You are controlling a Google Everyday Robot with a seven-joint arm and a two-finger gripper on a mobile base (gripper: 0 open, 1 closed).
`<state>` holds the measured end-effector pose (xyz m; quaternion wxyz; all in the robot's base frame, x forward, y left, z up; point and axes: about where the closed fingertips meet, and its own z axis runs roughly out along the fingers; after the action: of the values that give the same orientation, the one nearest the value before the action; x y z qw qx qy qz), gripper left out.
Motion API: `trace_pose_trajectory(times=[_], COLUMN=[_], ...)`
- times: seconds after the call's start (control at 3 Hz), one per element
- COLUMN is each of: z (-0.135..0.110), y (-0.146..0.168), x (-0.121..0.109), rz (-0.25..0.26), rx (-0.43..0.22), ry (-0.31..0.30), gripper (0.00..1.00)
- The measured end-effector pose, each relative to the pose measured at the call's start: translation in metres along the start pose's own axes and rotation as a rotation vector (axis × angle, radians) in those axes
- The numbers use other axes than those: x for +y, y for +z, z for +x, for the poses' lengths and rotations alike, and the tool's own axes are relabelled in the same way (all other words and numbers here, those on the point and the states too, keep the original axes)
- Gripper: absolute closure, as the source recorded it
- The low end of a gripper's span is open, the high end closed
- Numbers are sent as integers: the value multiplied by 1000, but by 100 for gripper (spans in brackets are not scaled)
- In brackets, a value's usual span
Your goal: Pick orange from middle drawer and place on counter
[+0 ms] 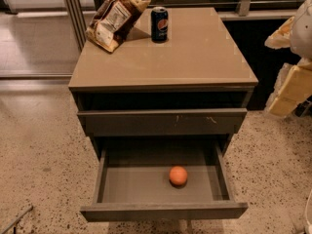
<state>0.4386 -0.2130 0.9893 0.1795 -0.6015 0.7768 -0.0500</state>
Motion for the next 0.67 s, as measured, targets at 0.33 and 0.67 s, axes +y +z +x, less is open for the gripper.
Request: trace_pose_trajectory(times=[0.33, 0.67], z=[4, 14], y=[14, 60], x=[0, 7], rz=[10, -5], rx=[-27, -85], ry=[13, 32], gripper=[42, 65])
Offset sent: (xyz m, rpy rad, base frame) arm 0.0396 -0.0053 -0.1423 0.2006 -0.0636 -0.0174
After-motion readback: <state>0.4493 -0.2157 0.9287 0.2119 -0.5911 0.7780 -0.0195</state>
